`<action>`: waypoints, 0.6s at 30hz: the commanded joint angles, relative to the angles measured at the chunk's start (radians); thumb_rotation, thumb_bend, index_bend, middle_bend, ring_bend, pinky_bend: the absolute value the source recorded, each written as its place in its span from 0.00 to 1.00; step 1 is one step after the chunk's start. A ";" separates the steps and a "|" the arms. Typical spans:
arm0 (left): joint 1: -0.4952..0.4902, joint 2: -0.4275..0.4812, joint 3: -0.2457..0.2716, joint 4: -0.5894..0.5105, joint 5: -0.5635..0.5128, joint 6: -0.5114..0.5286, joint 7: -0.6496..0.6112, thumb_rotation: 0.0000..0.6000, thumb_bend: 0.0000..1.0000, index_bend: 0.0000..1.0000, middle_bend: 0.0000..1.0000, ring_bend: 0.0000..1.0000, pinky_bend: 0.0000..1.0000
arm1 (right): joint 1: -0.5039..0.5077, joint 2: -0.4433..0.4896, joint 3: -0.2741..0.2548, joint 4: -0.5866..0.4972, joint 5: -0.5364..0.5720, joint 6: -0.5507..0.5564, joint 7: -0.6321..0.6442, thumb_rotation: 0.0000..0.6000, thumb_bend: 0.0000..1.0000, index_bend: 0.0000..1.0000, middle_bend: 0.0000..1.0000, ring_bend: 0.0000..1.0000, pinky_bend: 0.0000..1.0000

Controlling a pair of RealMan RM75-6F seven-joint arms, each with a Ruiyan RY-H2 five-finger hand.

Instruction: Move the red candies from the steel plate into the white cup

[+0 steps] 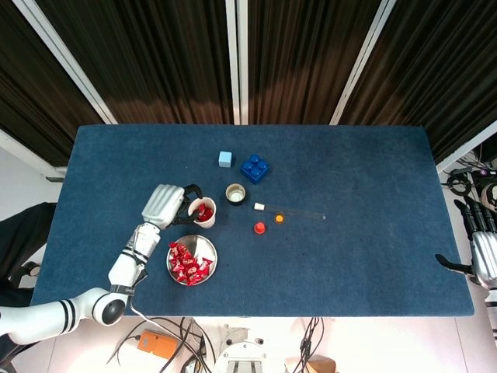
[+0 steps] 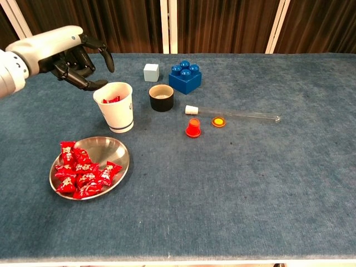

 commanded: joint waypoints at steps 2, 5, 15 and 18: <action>0.050 0.046 0.035 -0.044 0.064 0.069 -0.023 1.00 0.27 0.42 0.92 0.92 0.83 | -0.002 0.001 0.001 0.001 0.001 0.004 0.002 1.00 0.26 0.00 0.03 0.00 0.12; 0.090 0.084 0.068 -0.065 0.113 0.117 -0.036 1.00 0.27 0.43 0.92 0.92 0.83 | 0.000 -0.001 0.002 0.003 -0.004 0.005 0.007 1.00 0.26 0.00 0.03 0.00 0.12; 0.164 0.125 0.222 -0.017 0.327 0.182 -0.074 1.00 0.21 0.45 0.92 0.92 0.83 | 0.008 0.000 0.010 -0.007 -0.026 0.018 -0.003 1.00 0.26 0.00 0.03 0.00 0.12; 0.159 0.111 0.253 0.015 0.362 0.157 -0.036 1.00 0.18 0.45 0.92 0.91 0.83 | 0.008 0.008 0.015 -0.020 -0.030 0.032 -0.017 1.00 0.26 0.00 0.03 0.00 0.12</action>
